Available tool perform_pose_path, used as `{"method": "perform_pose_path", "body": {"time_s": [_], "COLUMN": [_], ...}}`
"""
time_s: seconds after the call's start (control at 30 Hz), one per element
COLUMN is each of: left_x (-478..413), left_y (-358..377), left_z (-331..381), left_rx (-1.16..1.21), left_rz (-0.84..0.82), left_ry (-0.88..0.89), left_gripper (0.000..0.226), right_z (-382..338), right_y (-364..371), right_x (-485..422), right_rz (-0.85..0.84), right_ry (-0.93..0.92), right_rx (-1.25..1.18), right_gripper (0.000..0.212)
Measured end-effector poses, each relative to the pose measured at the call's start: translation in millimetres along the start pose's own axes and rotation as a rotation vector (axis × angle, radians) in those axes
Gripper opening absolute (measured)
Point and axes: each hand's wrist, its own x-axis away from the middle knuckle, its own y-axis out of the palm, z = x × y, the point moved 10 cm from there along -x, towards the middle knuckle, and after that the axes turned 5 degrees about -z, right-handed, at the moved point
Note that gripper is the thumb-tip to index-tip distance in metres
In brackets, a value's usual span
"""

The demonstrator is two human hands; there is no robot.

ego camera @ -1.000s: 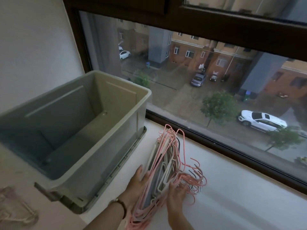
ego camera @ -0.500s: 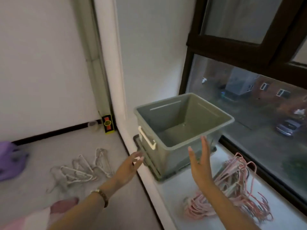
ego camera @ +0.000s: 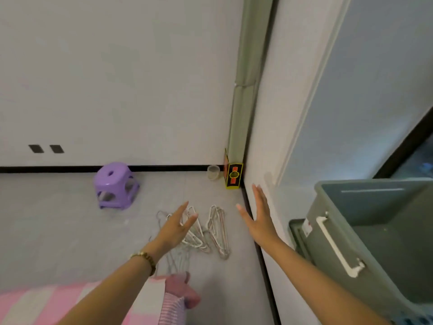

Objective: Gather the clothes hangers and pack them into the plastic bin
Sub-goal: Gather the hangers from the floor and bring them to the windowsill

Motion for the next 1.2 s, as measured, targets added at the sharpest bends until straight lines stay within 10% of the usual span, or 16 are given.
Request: {"method": "perform_pose_path", "body": {"time_s": [0.8, 1.2], "left_x": [-306, -442], "left_y": [-34, 94], "left_z": [-132, -305], "left_rx": [-0.226, -0.252], "left_rz": [0.078, 0.075], "left_ry": [-0.185, -0.146], "left_gripper": [0.071, 0.079], "right_z": [161, 401], "right_y": [141, 253], "right_x": [-329, -381], "right_rz": [-0.420, -0.366], "right_ry": [0.039, 0.139], "right_rx": [0.390, 0.251], "right_gripper": [0.078, 0.076]}}
